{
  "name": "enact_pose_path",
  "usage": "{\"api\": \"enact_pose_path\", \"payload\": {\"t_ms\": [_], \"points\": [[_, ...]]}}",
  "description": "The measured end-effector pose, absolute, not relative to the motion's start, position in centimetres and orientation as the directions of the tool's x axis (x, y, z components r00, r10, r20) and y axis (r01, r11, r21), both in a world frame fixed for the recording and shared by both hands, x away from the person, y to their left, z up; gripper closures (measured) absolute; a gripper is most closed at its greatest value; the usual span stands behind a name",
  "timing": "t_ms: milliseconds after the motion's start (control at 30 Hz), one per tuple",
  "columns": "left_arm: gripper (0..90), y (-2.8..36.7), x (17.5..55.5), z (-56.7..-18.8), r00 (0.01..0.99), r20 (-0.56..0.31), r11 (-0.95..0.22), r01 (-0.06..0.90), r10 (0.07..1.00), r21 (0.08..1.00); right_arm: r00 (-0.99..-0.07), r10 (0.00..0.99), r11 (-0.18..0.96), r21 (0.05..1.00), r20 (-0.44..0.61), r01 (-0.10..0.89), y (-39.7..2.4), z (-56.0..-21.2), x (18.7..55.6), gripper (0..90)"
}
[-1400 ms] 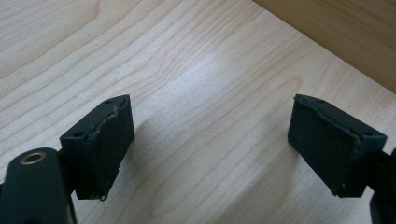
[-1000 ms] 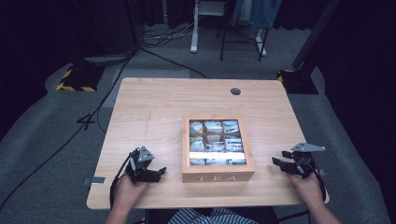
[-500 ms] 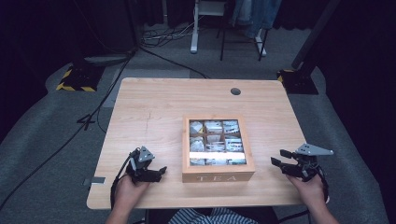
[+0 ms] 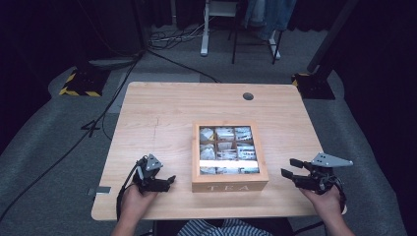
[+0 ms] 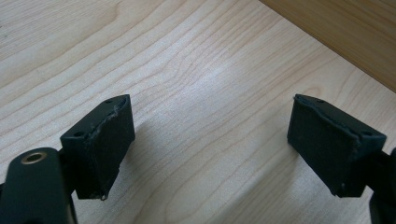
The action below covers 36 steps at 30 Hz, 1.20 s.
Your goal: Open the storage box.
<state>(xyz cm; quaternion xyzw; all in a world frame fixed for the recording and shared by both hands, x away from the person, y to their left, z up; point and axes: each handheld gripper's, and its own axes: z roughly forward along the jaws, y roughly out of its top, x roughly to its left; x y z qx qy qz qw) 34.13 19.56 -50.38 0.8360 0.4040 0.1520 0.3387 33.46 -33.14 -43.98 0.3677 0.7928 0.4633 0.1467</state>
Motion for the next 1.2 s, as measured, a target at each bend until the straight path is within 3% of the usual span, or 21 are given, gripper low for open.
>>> {"api": "enact_pose_path", "payload": {"t_ms": [533, 833, 1000, 1200], "points": [[15.4, 19.6, 34.1, -50.4, 0.627, -0.02, -0.444, 0.573, 0.778, 0.689, -0.817, 0.566, 0.4, 0.829, 0.112, 0.391, -28.1, -43.7, 31.7, 34.2], [15.4, 19.6, 34.1, -50.4, 0.627, -0.019, -0.444, 0.572, 0.778, 0.689, -0.807, 0.581, 0.437, 0.797, 0.103, 0.416, -27.3, -44.4, 31.8, 34.5], [15.4, 19.6, 34.1, -50.4, 0.628, -0.019, -0.444, 0.573, 0.778, 0.689, -0.804, 0.589, 0.47, 0.773, 0.085, 0.426, -26.9, -44.9, 31.9, 48.1], [15.4, 19.6, 34.1, -50.4, 0.627, -0.02, -0.444, 0.573, 0.778, 0.689, -0.804, 0.593, 0.486, 0.774, 0.05, 0.406, -26.9, -44.5, 31.5, 58.2]]}}
